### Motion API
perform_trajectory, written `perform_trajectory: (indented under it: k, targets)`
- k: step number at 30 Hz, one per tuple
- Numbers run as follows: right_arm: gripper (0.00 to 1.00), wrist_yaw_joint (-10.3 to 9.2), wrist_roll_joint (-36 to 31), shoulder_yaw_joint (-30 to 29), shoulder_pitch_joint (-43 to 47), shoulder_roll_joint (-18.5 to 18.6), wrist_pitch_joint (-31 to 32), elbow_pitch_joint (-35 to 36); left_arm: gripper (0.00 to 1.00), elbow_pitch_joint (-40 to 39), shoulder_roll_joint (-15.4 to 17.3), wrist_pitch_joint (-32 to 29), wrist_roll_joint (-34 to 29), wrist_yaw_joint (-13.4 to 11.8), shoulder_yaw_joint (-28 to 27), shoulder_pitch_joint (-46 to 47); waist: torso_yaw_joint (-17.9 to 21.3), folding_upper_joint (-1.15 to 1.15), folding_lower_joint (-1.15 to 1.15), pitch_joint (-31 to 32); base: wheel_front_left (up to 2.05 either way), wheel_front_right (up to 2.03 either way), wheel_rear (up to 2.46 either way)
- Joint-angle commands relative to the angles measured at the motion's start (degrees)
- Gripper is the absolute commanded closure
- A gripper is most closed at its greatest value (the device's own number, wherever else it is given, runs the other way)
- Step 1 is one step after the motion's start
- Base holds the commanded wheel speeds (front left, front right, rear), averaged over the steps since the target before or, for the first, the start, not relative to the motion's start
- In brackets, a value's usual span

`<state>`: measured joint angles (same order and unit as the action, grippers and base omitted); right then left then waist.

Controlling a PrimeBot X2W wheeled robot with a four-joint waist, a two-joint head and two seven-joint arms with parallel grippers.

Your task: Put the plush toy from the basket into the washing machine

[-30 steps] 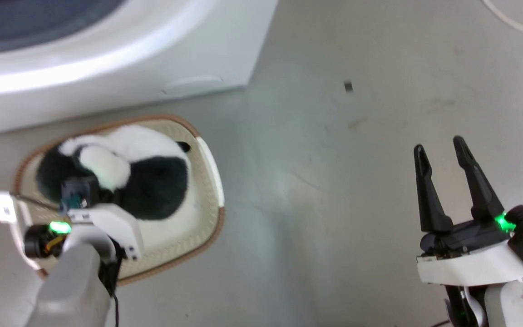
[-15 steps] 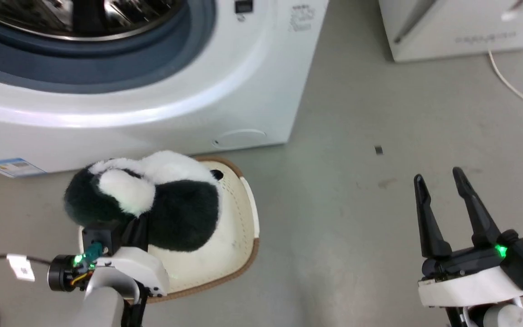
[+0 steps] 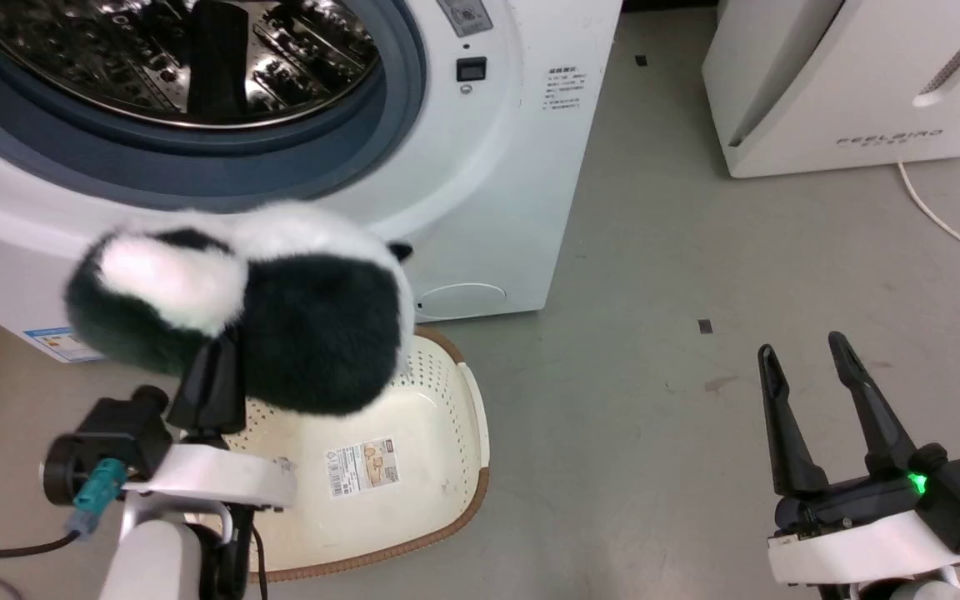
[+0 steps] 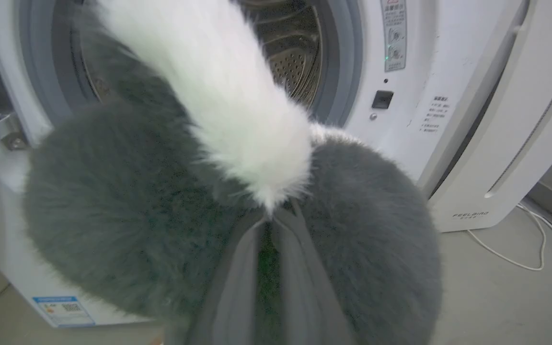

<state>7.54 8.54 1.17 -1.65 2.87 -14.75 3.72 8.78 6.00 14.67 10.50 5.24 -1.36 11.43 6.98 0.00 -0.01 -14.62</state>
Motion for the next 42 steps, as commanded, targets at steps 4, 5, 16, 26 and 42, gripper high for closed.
perform_trajectory:
  k: [4,5,16,26,42]
  targets:
    - [0.0,-0.05,0.07,0.06,-0.02,0.0,-0.25,1.01,1.0,-5.62,-0.29,0.32,-1.02,0.72,-1.9,2.25,1.35,0.0,0.01,-2.2,0.0,0.0,0.0]
    - [0.0,-0.05,0.14,0.04,-0.21,0.0,-0.25,1.17,1.0,-6.58,-0.3,0.32,-0.98,0.82,-2.41,3.12,1.71,0.0,0.01,-2.87,0.0,0.0,0.0]
    - [0.0,-0.05,2.1,-0.02,-3.38,0.0,-0.25,3.27,1.0,-5.34,6.4,0.14,0.31,1.79,-6.28,20.86,6.62,0.0,0.01,-13.57,0.0,0.0,0.0]
    - [0.0,-0.05,5.1,0.2,-6.94,0.0,-0.25,5.11,1.0,3.38,16.05,-4.55,1.56,2.02,-7.13,43.9,10.38,0.0,0.01,-24.28,0.0,0.0,0.0]
    - [0.0,-0.05,8.34,2.51,-10.3,0.0,-0.25,5.48,1.0,30.4,24.89,-12.46,-3.07,1.61,-1.78,72.42,12.92,0.0,0.01,-33.35,0.0,0.0,0.0]
